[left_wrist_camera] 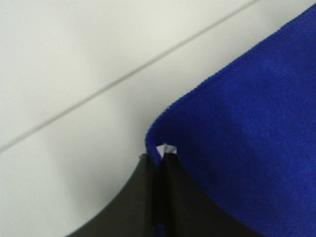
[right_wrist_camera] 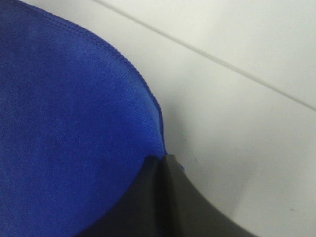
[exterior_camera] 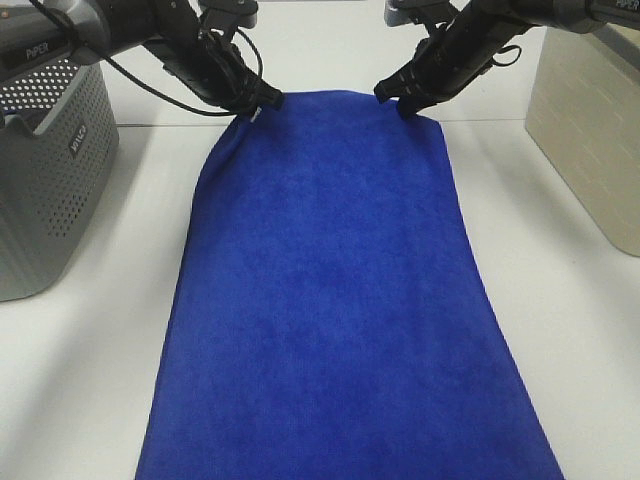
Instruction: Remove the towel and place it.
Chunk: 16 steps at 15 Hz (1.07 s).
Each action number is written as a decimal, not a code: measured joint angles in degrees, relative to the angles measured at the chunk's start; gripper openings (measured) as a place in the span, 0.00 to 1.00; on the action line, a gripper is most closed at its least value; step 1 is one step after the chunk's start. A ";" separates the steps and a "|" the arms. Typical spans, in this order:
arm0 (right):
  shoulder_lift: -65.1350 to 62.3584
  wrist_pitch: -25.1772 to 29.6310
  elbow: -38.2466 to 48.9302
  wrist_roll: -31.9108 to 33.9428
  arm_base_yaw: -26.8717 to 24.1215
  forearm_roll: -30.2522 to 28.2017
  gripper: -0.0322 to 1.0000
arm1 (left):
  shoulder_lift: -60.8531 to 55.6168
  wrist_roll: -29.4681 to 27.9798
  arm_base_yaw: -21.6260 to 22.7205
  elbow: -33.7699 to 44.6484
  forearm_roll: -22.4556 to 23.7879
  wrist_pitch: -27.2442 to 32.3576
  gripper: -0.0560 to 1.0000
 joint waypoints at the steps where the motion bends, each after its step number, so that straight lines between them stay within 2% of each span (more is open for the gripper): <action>1: 0.00 -2.01 -0.06 0.00 0.00 -0.23 0.05 | 0.06 0.11 0.00 0.00 1.03 -2.58 0.08; 6: 0.00 -10.77 -0.06 -0.06 0.00 -0.57 0.05 | 0.23 0.97 0.00 0.00 4.58 -13.52 0.08; 10: 0.00 -14.27 -0.06 -0.06 0.00 -0.57 0.05 | 0.74 3.38 0.00 0.00 4.76 -17.93 0.08; 16: 4.13 -19.65 -0.17 -2.64 -0.23 -1.60 0.05 | 5.73 3.72 0.00 -0.11 6.53 -25.10 0.08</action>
